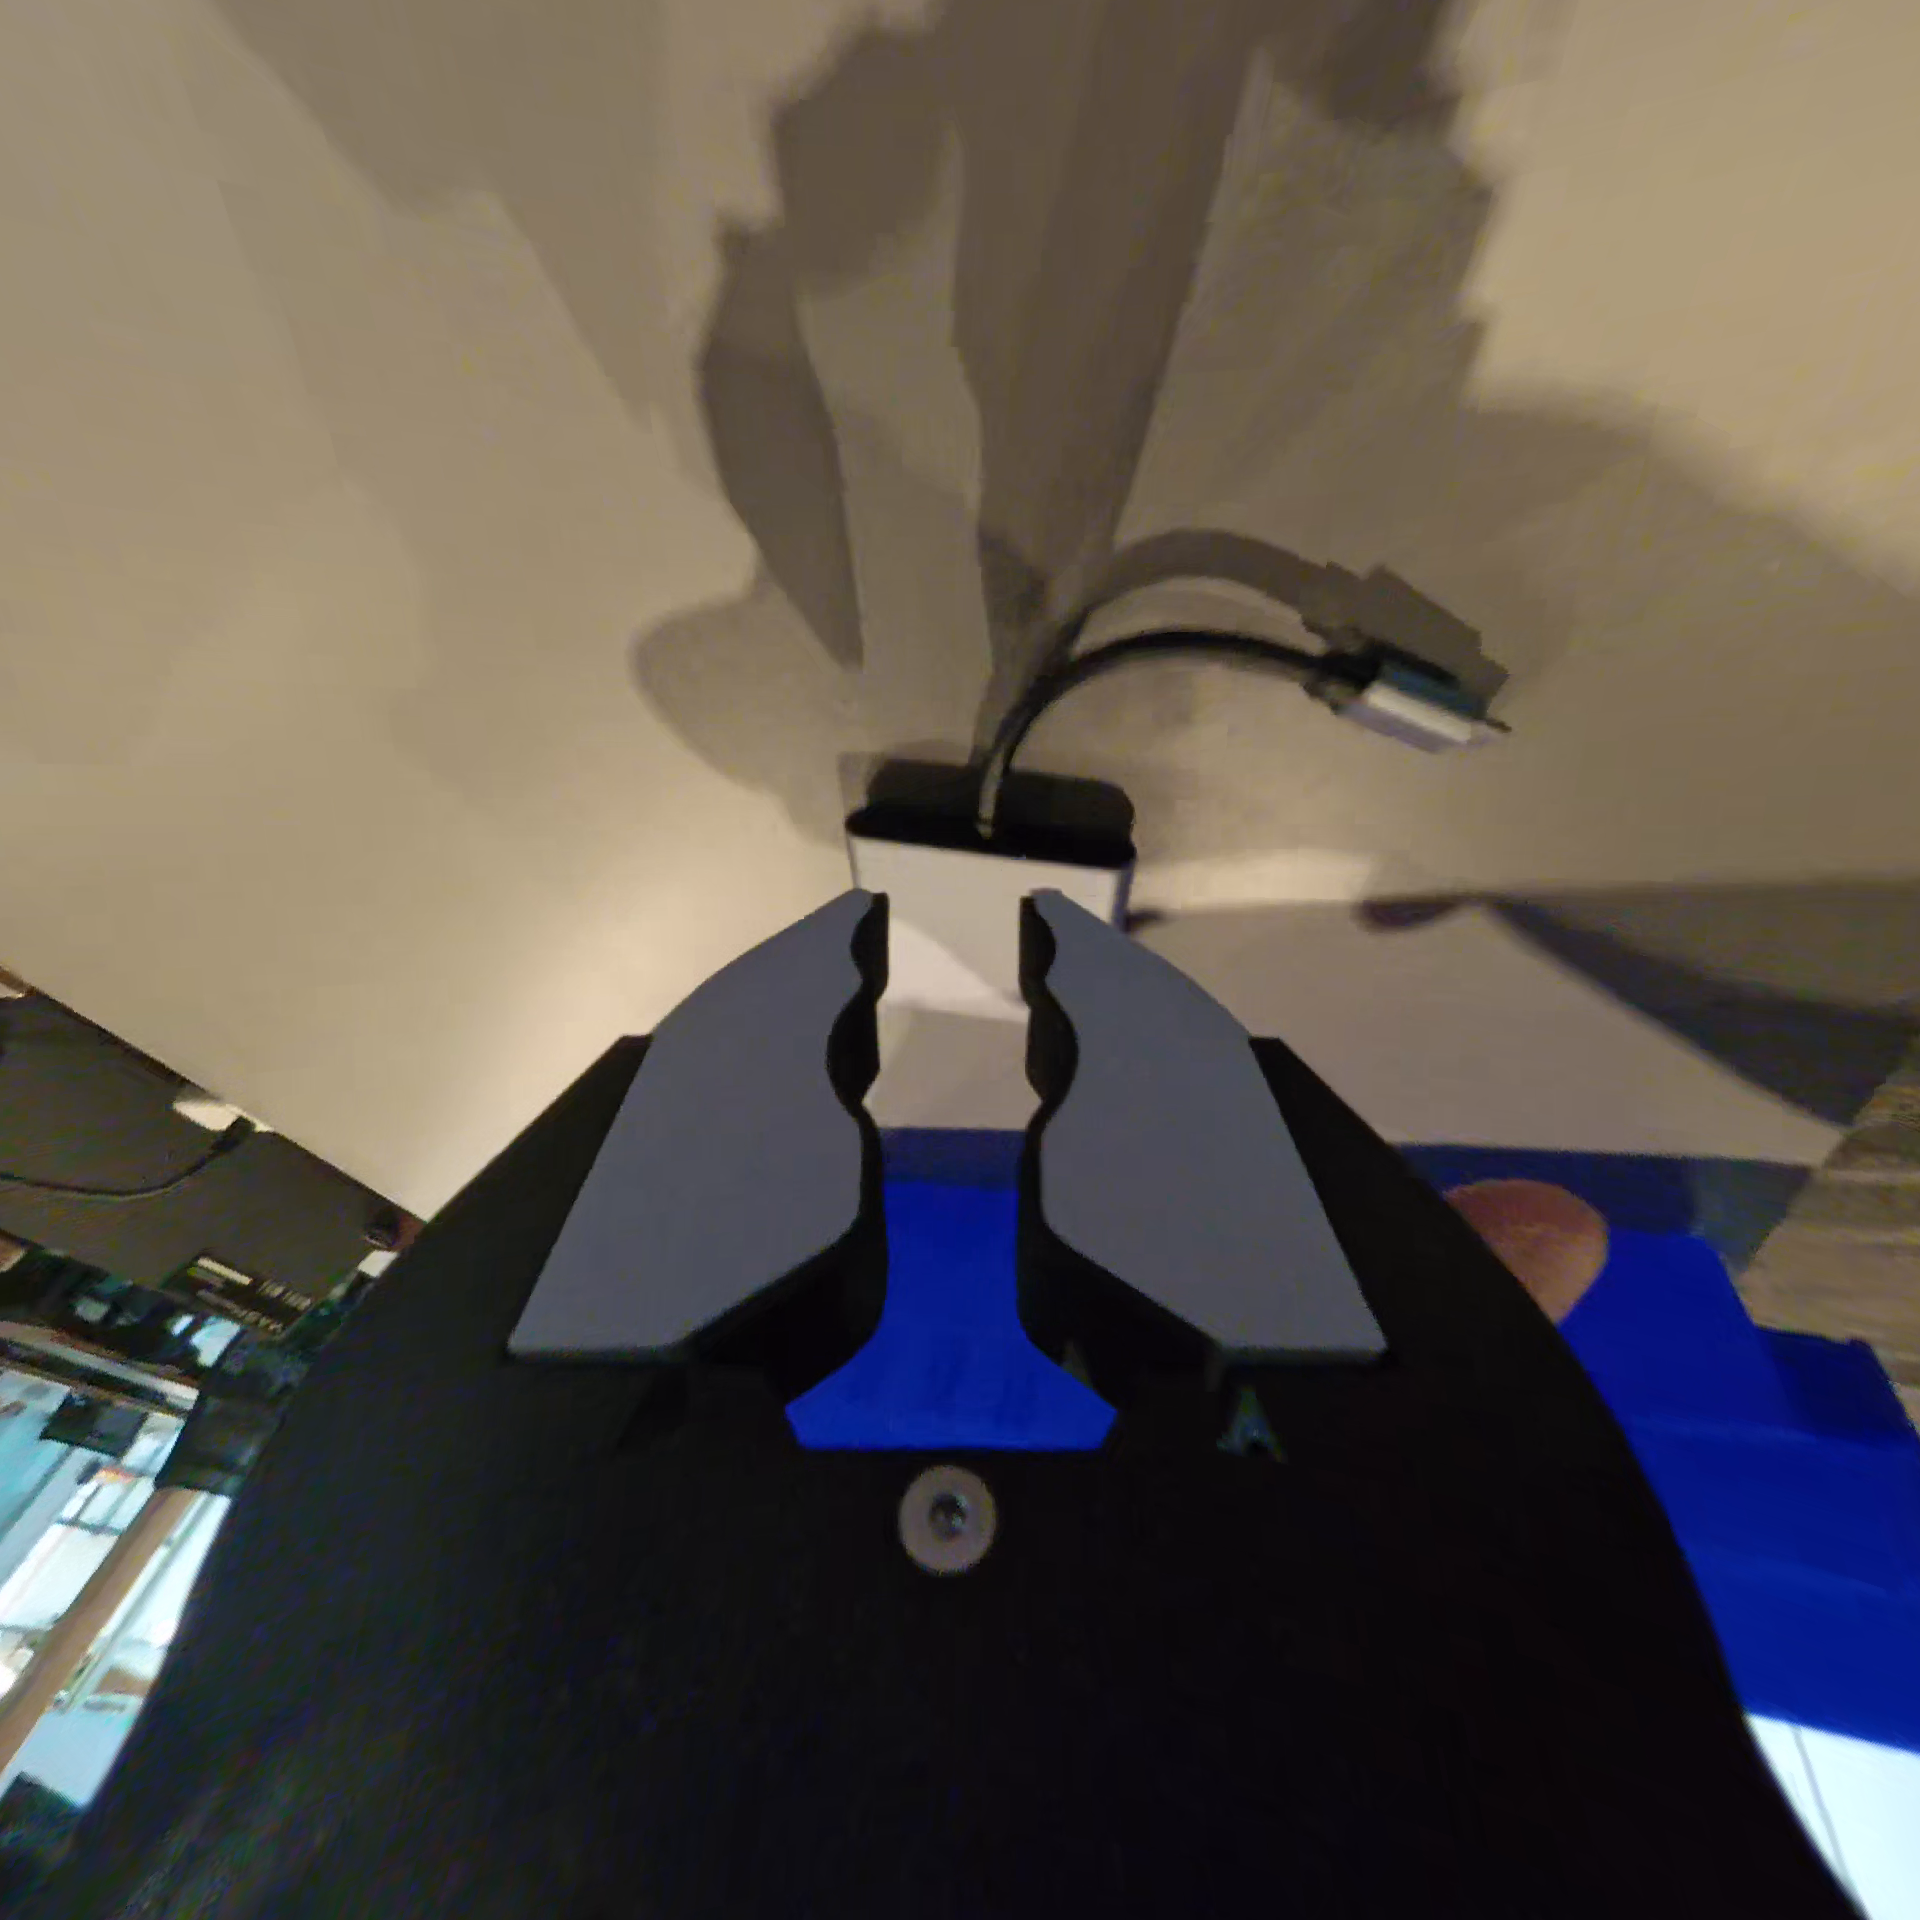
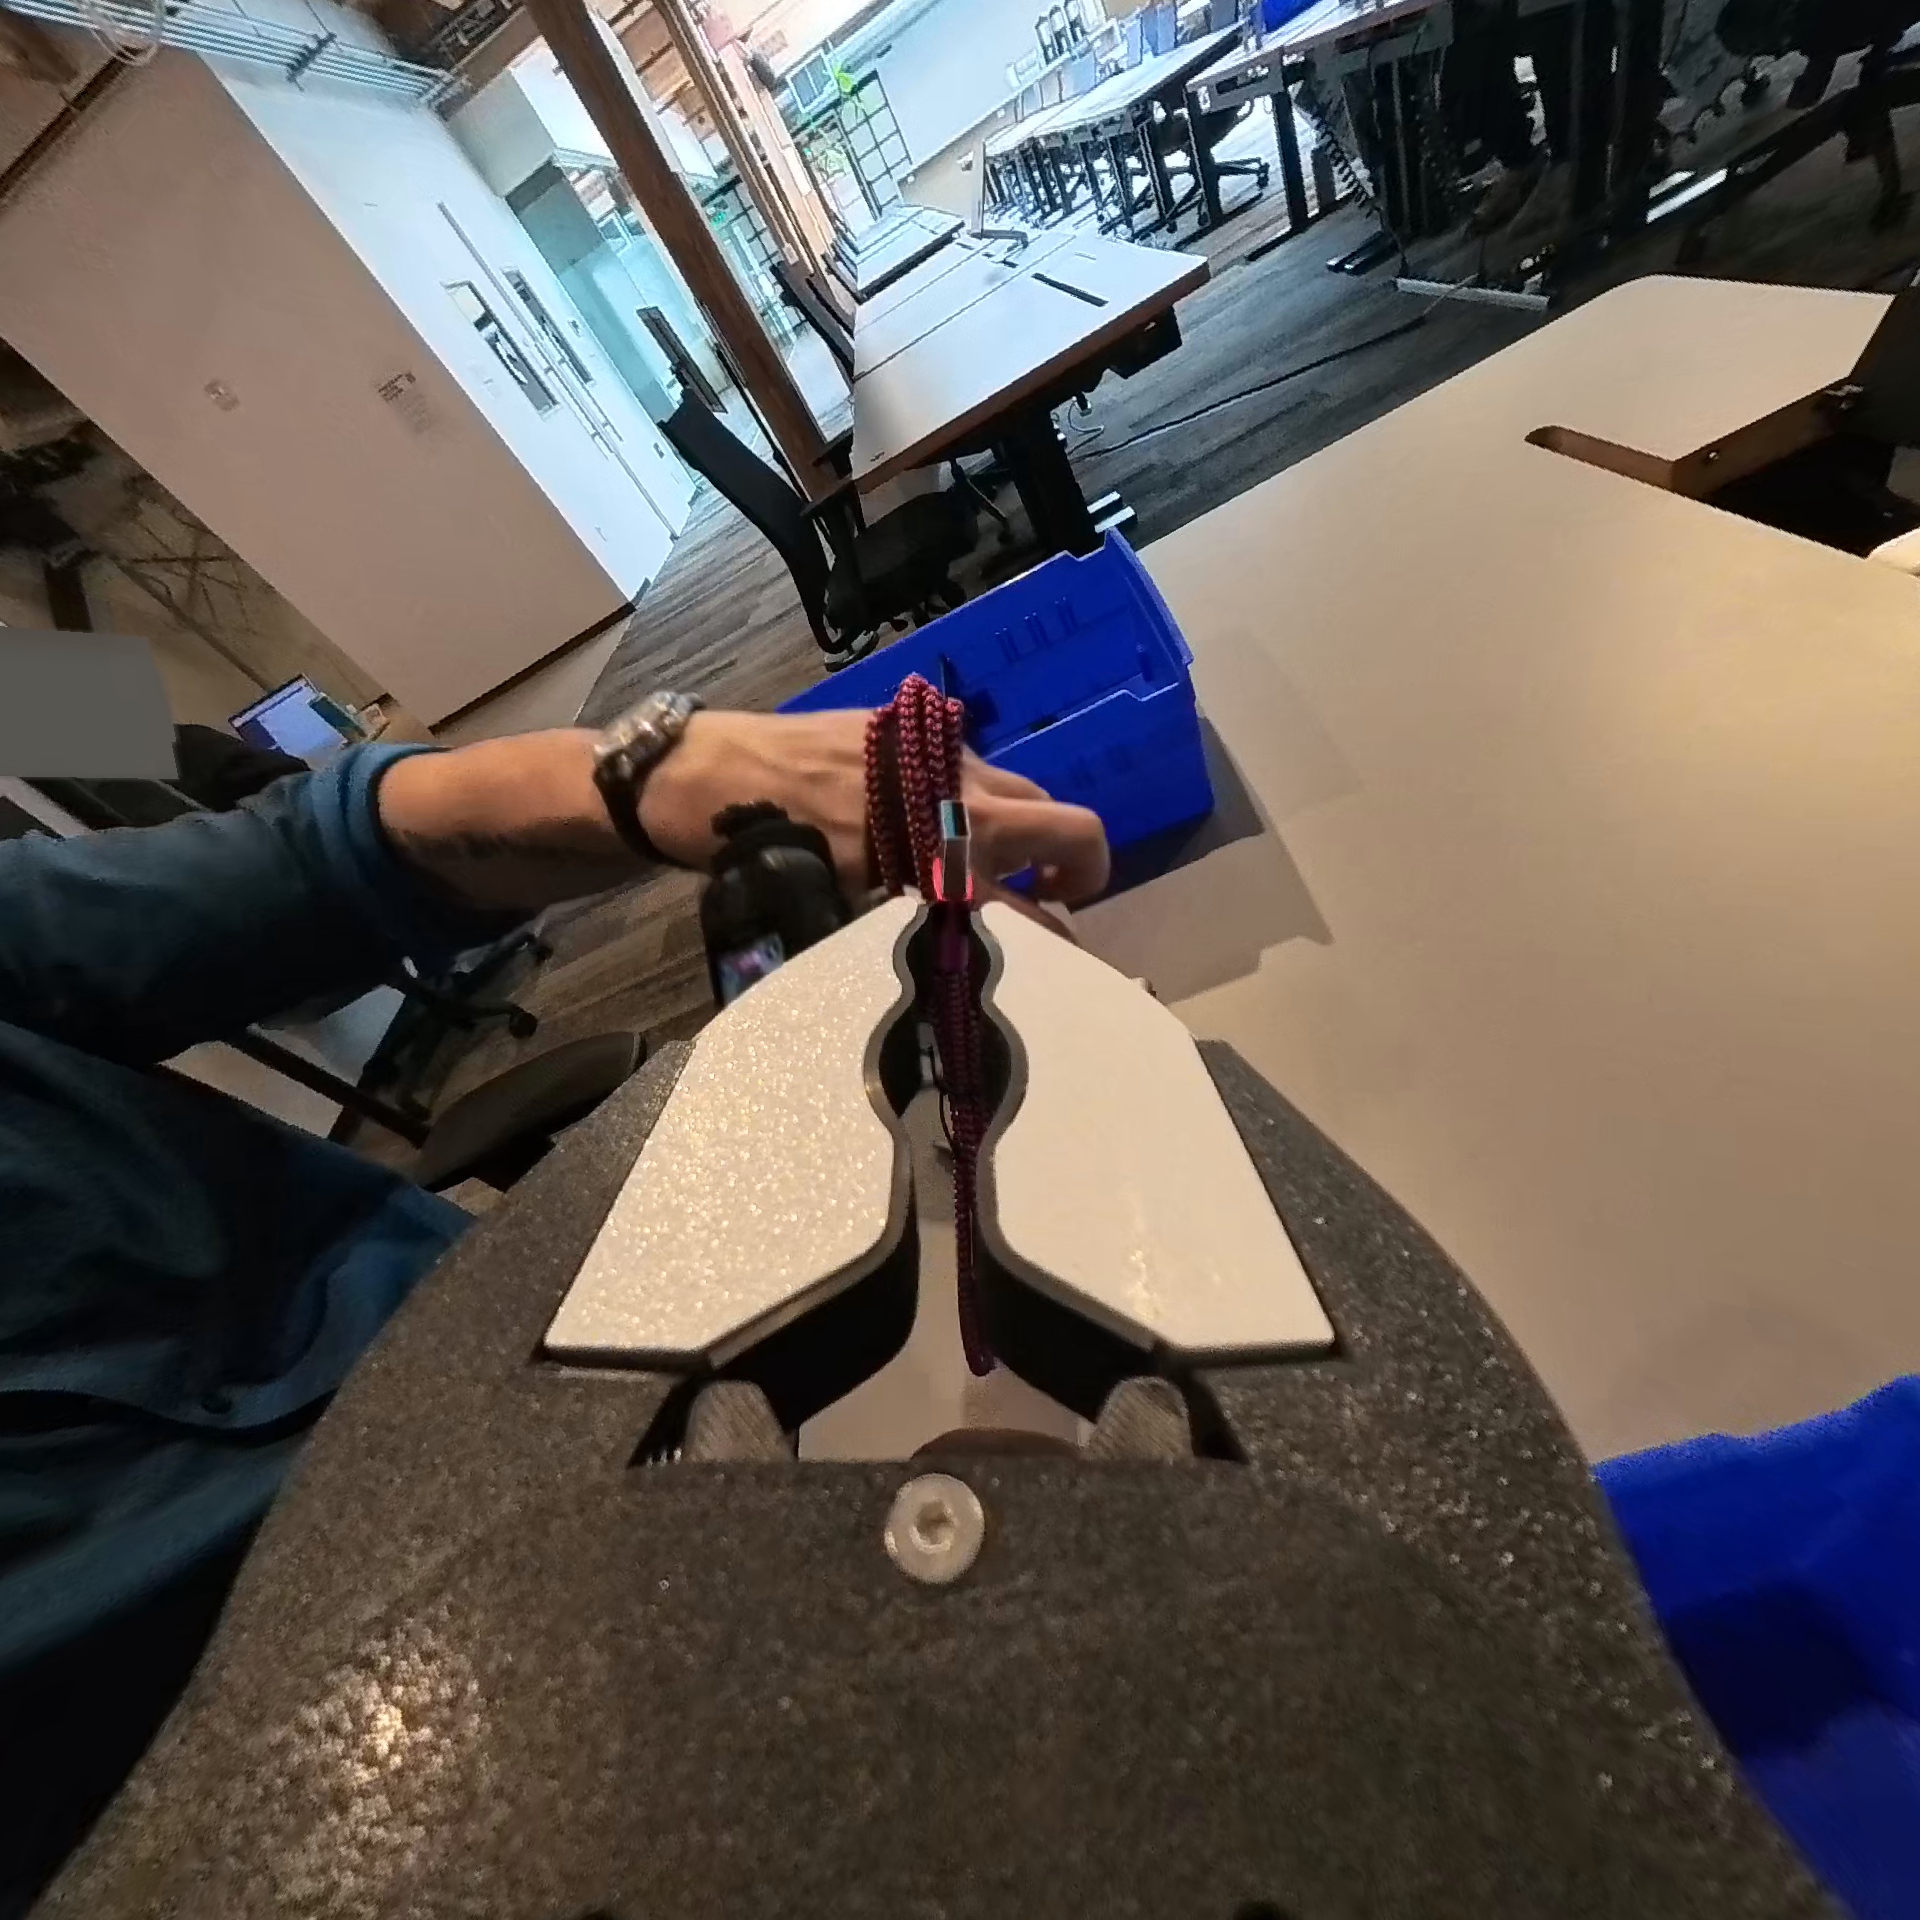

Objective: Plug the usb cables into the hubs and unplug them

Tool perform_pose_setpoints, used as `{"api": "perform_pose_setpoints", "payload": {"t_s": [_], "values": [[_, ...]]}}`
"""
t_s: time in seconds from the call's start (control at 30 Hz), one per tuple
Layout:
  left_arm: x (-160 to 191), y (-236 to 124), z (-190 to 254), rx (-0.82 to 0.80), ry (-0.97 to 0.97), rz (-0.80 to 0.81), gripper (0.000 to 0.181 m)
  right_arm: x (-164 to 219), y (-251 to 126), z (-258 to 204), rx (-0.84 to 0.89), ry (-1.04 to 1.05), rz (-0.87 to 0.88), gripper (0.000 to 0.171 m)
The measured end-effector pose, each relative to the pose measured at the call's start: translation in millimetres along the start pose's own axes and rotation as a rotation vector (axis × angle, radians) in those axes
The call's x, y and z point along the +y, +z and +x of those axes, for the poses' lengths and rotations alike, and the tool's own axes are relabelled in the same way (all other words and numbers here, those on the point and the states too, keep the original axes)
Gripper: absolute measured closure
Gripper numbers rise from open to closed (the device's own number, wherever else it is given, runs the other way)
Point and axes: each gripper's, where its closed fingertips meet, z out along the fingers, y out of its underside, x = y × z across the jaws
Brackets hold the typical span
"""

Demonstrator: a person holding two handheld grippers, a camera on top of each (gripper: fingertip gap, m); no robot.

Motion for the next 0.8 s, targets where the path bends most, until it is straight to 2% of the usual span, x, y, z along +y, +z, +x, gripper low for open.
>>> {"api": "perform_pose_setpoints", "payload": {"t_s": [0.23,0.33,0.5,0.67,0.8], "values": [[28.5,-10.0,19.5,0.055,-0.019,0.122,0.135,3.6,4.4,0.9,-0.021,0.012,-0.001,0.167],[31.6,-4.7,26.3,0.107,-0.034,0.14,0.13,5.1,9.2,0.1,-0.026,0.013,-0.009,0.167],[28.0,7.3,18.6,0.093,-0.047,0.146,0.121,4.6,10.5,-0.2,-0.028,0.012,-0.01,0.167],[26.0,17.5,9.6,0.063,-0.025,0.134,0.121,5.9,6.6,4.1,-0.021,0.022,-0.01,0.167],[26.8,25.2,11.9,0.105,-0.007,0.129,0.122,7.6,5.7,6.1,-0.022,0.026,-0.015,0.167]]}}
